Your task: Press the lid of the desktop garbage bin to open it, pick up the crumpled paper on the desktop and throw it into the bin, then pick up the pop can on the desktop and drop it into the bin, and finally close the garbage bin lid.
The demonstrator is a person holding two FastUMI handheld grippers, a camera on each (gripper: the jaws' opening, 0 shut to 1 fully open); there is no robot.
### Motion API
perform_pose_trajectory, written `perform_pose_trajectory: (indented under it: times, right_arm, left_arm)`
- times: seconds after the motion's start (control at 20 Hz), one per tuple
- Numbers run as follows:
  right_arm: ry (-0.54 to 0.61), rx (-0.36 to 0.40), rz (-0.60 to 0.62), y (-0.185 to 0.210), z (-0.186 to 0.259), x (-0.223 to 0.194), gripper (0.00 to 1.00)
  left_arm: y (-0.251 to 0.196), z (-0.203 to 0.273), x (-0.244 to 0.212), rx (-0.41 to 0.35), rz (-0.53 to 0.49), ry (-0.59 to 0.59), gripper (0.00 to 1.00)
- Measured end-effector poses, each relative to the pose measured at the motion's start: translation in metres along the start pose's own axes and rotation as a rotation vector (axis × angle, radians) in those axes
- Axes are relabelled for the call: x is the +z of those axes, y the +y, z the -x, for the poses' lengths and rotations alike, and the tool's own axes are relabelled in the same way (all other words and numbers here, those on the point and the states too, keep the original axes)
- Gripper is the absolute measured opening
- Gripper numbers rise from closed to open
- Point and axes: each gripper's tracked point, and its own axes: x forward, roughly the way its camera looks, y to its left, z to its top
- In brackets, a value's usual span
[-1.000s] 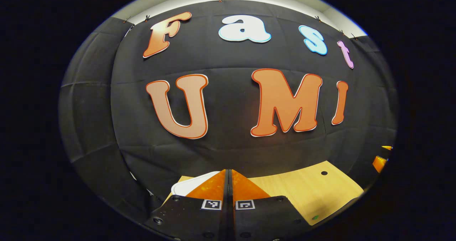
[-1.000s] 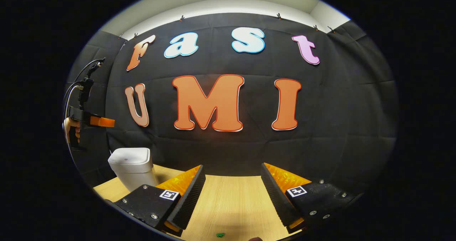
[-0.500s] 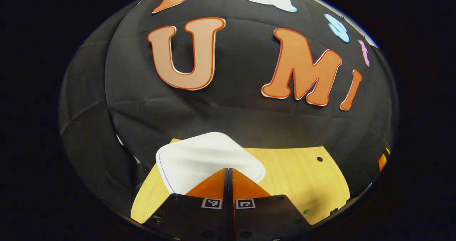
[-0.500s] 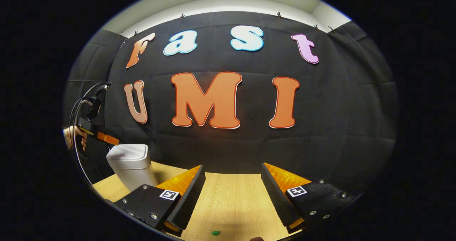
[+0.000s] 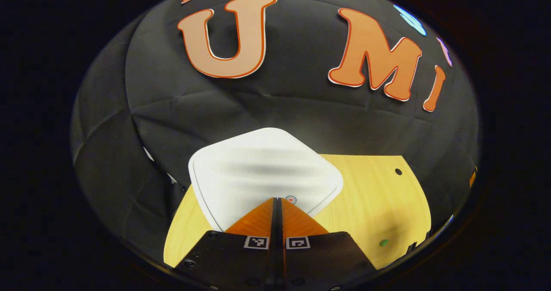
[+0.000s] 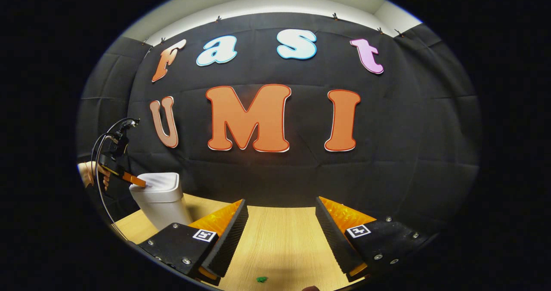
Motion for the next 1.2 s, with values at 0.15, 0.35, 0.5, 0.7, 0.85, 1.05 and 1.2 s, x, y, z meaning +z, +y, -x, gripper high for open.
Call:
perform_pose_trajectory:
  times: [0.15, 0.35, 0.5, 0.7, 0.85, 1.05, 1.2]
  right_arm:
    - [0.009, 0.004, -0.012, 0.003, 0.0, -0.005, 0.94]
    - [0.018, 0.009, -0.011, 0.007, 0.0, -0.007, 0.94]
    - [0.005, 0.005, -0.005, 0.007, -0.001, -0.002, 0.94]
    - [0.004, 0.005, -0.002, 0.01, -0.004, -0.001, 1.0]
    - [0.007, 0.012, 0.008, 0.014, -0.006, -0.001, 1.0]
    - [-0.005, 0.005, -0.001, 0.013, -0.006, 0.001, 1.0]
    - [-0.014, -0.009, -0.013, 0.01, -0.007, 0.005, 0.94]
  left_arm:
    - [0.0, 0.001, -0.009, 0.01, -0.014, 0.033, 0.0]
    - [0.001, 0.001, -0.001, 0.025, -0.029, -0.026, 0.0]
    - [0.019, 0.009, 0.011, 0.093, -0.051, -0.07, 0.03]
    - [0.011, 0.045, 0.055, 0.091, -0.053, -0.245, 0.0]
    - [-0.004, 0.079, 0.087, 0.069, -0.049, -0.383, 0.0]
    - [-0.024, 0.121, 0.106, 0.056, -0.051, -0.51, 0.0]
    - [-0.036, 0.142, 0.11, 0.041, -0.034, -0.571, 0.0]
